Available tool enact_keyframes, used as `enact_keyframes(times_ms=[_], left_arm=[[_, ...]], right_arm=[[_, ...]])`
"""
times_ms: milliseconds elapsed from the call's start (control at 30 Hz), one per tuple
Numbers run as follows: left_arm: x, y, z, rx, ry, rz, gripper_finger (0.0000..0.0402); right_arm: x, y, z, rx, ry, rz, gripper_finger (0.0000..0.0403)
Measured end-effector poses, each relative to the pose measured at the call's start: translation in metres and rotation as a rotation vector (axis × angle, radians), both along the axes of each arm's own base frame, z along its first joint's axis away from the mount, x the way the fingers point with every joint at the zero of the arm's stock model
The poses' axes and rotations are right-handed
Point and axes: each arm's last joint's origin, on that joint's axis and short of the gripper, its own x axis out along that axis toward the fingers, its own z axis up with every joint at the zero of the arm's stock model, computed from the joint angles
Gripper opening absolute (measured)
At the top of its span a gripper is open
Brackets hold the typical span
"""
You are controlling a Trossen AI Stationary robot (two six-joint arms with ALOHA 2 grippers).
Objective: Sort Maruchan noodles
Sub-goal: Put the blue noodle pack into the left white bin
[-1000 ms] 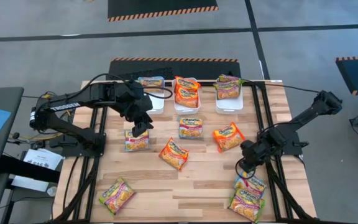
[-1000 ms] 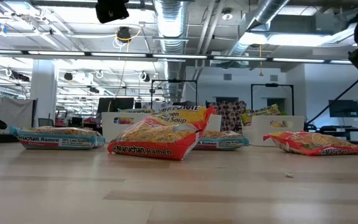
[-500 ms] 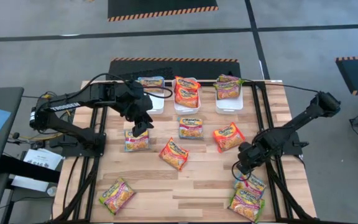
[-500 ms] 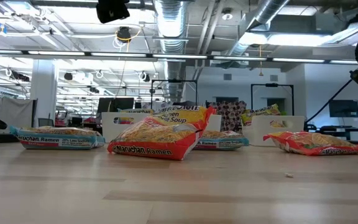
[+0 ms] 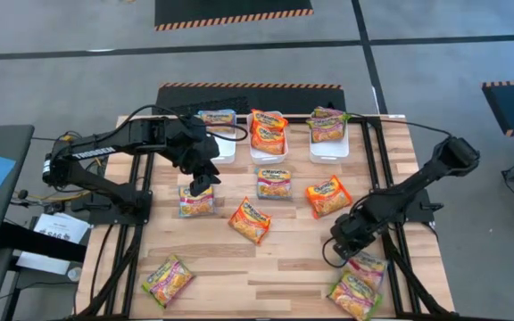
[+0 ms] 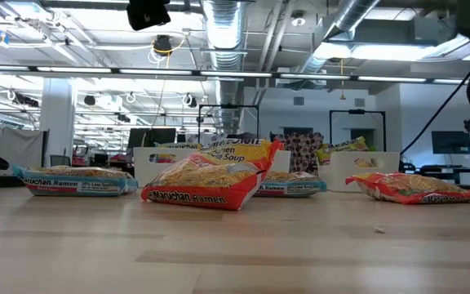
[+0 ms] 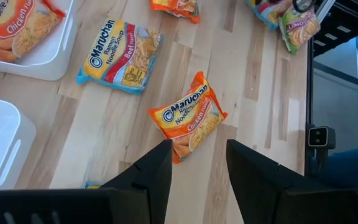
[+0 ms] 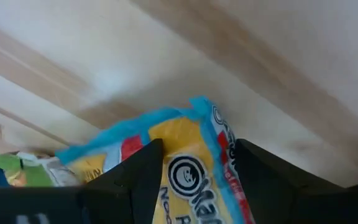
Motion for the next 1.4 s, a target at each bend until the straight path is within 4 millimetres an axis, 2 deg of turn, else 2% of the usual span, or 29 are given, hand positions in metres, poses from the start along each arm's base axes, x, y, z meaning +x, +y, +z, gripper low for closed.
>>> enact_keyframes(times_ms=[167, 267, 633, 800, 1033, 1400], left_arm=[[0.0, 0.0, 0.0, 0.003, 0.0, -0.004, 0.0137], [0.0, 0.0, 0.0, 0.003, 0.0, -0.004, 0.0137], [0.0, 0.001, 0.0, 0.028, 0.004, 0.015, 0.0137], [0.0, 0.002, 0.0, 0.05, 0.008, 0.036, 0.0137], [0.0, 0.002, 0.0, 0.063, 0.01, 0.047, 0.0137], [-0.001, 0.002, -0.001, 0.119, 0.013, -0.015, 0.0137]], right_arm=[[0.008, 0.005, -0.013, 0.0, 0.007, 0.001, 0.0223], [0.01, 0.006, -0.018, -0.009, 0.029, -0.001, 0.0206], [0.011, 0.007, -0.018, -0.019, 0.058, 0.012, 0.0077], [0.013, 0.008, -0.014, -0.028, 0.062, 0.011, 0.0035], [0.024, 0.006, 0.005, -0.119, 0.063, -0.001, 0.0011], [0.051, -0.008, 0.056, -0.278, 0.016, -0.023, 0.0008]])
